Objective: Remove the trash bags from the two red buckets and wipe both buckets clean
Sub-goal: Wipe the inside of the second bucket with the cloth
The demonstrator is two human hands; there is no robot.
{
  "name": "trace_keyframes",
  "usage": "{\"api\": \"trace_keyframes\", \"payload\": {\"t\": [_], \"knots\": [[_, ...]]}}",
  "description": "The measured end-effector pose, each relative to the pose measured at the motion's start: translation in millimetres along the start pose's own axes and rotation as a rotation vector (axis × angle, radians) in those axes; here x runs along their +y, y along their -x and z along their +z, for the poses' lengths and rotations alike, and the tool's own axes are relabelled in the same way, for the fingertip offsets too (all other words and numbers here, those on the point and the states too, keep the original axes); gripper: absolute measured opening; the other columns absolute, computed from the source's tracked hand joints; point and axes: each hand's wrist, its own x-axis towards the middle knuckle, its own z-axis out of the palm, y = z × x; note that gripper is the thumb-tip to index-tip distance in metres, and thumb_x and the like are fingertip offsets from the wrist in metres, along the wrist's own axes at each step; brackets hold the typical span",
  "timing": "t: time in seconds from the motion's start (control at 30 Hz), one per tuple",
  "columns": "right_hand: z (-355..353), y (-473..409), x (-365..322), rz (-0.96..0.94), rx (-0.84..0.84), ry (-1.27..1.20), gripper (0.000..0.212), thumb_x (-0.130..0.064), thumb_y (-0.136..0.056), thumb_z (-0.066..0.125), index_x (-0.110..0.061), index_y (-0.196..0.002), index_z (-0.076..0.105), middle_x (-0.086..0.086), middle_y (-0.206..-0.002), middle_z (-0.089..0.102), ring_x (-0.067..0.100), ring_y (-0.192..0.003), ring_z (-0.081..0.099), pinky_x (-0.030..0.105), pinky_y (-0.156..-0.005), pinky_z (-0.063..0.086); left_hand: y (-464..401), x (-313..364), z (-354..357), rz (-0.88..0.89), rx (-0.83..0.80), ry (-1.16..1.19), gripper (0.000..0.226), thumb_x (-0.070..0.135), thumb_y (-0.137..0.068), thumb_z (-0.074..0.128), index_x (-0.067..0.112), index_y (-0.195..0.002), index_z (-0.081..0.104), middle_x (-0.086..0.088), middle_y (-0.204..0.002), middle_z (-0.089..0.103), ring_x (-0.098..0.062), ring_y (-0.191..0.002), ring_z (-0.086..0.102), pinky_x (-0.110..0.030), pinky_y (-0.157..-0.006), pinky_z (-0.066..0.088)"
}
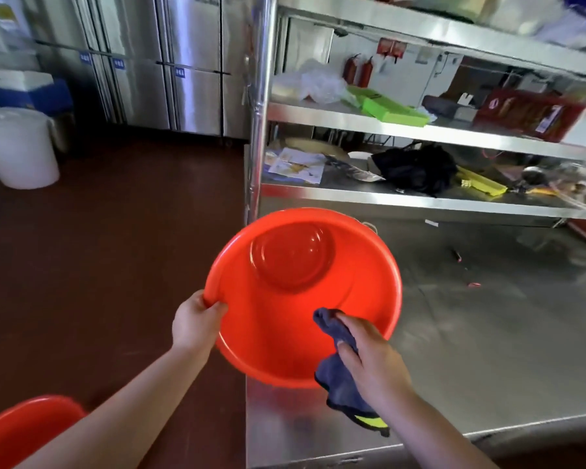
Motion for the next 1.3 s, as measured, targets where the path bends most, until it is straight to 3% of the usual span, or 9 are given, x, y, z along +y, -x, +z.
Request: {"api": "trace_keyframes", "payload": {"t": [0.37, 0.53, 0.67, 0.77, 0.87, 0.97, 1.07, 1.2, 1.3], "knots": [[76.4, -66.9, 53.2, -0.117, -0.153, 0.302, 0.058, -0.025, -0.080, 0.066, -0.021, -0.136, 0.050, 0.007, -0.130, 0.054, 0.028, -0.110, 0.058, 0.034, -0.086, 0.049, -5.6, -24.1, 73.4, 0.058, 0.049, -0.103, 0.020, 0.034, -0.066, 0.058, 0.051, -0.076, 0.060, 0.005, -0.077, 0.067, -0.020, -0.076, 0.065, -0.043, -0.072, 0.055], [146.6, -64.5, 66.0, -0.157, -0.496, 0.352, 0.063, -0.040, -0.096, 0.037, -0.022, -0.151, 0.013, 0.012, -0.159, 0.003, 0.025, -0.146, 0.006, 0.043, -0.116, 0.001, -12.2, -43.6, 77.9, 0.106, 0.085, -0.062, 0.032, 0.009, -0.082, 0.066, 0.040, -0.087, 0.056, 0.013, -0.086, 0.060, -0.019, -0.085, 0.061, -0.035, -0.074, 0.050], [152.1, -63.7, 73.3, -0.198, -0.445, 0.368, 0.058, -0.044, -0.096, 0.036, -0.026, -0.149, 0.020, 0.007, -0.159, 0.010, 0.023, -0.143, 0.016, 0.040, -0.112, 0.015, -13.9, -63.6, 70.8, 0.047, 0.080, -0.009, 0.060, 0.022, -0.068, 0.073, 0.026, -0.120, 0.043, 0.011, -0.099, 0.055, -0.003, -0.089, 0.055, -0.021, -0.069, 0.043], [143.4, -68.1, 75.9, -0.211, -0.417, 0.406, 0.053, -0.047, -0.095, 0.036, -0.031, -0.146, 0.030, 0.005, -0.157, 0.018, 0.028, -0.136, 0.025, 0.044, -0.107, 0.022, -6.7, -93.7, 76.5, -0.140, 0.056, 0.110, 0.047, 0.016, -0.081, 0.073, 0.020, -0.116, 0.042, -0.002, -0.108, 0.057, -0.021, -0.104, 0.059, -0.030, -0.079, 0.044], [147.7, -64.7, 74.1, -0.198, -0.470, 0.466, 0.059, -0.056, -0.095, 0.029, -0.037, -0.148, 0.015, 0.004, -0.160, -0.001, 0.028, -0.143, 0.006, 0.048, -0.111, 0.012, 2.6, -115.6, 85.0, -0.239, -0.082, 0.165, 0.026, 0.026, -0.094, 0.054, 0.020, -0.119, 0.048, -0.007, -0.113, 0.062, -0.025, -0.107, 0.061, -0.038, -0.093, 0.046], [160.2, -60.2, 68.9, -0.155, -0.500, 0.541, 0.065, -0.061, -0.094, 0.017, -0.036, -0.149, -0.006, 0.002, -0.159, -0.015, 0.026, -0.144, -0.019, 0.052, -0.113, -0.010, -0.8, -117.8, 84.1, -0.257, -0.146, 0.307, 0.031, 0.028, -0.096, 0.047, 0.020, -0.126, 0.044, -0.001, -0.111, 0.063, -0.012, -0.094, 0.066, -0.027, -0.074, 0.054], [167.9, -42.9, 53.0, -0.115, -0.489, 0.526, 0.066, -0.059, -0.092, 0.013, -0.032, -0.151, -0.001, 0.005, -0.160, -0.006, 0.027, -0.146, -0.008, 0.052, -0.113, -0.008, -5.1, -118.7, 80.3, -0.279, -0.163, 0.299, 0.027, 0.027, -0.098, 0.047, 0.019, -0.124, 0.046, -0.005, -0.111, 0.064, -0.021, -0.100, 0.065, -0.033, -0.079, 0.054], [172.9, -14.7, 23.9, -0.097, -0.348, 0.469, 0.059, -0.046, -0.085, 0.031, -0.026, -0.138, 0.048, 0.004, -0.143, 0.047, 0.026, -0.130, 0.046, 0.047, -0.106, 0.037, -4.5, -121.4, 74.5, -0.307, -0.151, 0.186, 0.023, 0.029, -0.097, 0.050, 0.022, -0.118, 0.051, 0.002, -0.105, 0.063, -0.022, -0.106, 0.061, -0.045, -0.095, 0.048], [178.5, -30.4, 26.1, -0.028, -0.337, 0.367, 0.058, -0.043, -0.092, 0.026, -0.031, -0.148, 0.024, -0.004, -0.156, 0.023, 0.021, -0.144, 0.022, 0.044, -0.114, 0.016, -6.4, -120.4, 76.3, -0.283, -0.172, 0.174, 0.022, 0.029, -0.096, 0.051, 0.020, -0.116, 0.054, -0.002, -0.107, 0.065, -0.022, -0.103, 0.062, -0.047, -0.096, 0.048]]}}
